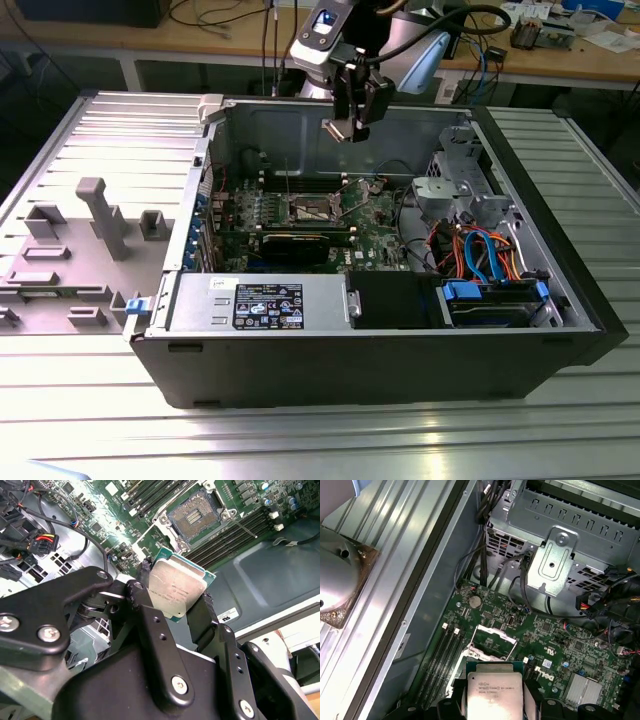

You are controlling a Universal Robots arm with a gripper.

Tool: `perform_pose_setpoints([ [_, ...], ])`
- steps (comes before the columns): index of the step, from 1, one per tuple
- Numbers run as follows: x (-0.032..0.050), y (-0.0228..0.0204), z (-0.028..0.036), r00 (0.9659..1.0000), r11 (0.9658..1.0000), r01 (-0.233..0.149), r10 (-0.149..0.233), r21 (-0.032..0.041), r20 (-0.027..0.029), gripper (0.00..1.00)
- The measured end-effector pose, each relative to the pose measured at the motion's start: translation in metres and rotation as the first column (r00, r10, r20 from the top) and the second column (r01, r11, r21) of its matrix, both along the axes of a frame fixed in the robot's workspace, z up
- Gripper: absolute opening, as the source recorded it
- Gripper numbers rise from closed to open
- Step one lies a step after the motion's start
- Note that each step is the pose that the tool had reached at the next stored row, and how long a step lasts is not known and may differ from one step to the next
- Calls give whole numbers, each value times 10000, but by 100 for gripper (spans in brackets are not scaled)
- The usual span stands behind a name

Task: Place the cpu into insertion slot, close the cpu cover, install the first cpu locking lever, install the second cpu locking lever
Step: 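Place the cpu into insertion slot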

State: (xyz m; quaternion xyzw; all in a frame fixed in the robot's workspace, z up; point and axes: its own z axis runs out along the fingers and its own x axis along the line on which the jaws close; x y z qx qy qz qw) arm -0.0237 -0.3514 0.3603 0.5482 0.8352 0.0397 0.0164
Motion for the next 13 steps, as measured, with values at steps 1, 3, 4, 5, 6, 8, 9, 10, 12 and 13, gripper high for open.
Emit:
perform_pose_setpoints([
  [1,0,0,0,10000,10000,1,-1,0,0,54],
  [3,0,0,0,10000,10000,1,-1,0,0,54],
  [4,0,0,0,10000,10000,1,-1,0,0,54],
  [5,0,0,0,10000,10000,1,-1,0,0,54],
  [6,0,0,0,10000,10000,1,-1,0,0,54],
  [8,0,0,0,10000,10000,2,-2,0,0,54],
  [9,0,0,0,10000,10000,3,-3,0,0,54],
  [10,0,0,0,10000,10000,4,-4,0,0,54],
  [12,0,0,0,10000,10000,30,-30,0,0,54],
  [13,0,0,-1,10000,10000,63,-63,1,0,54],
])
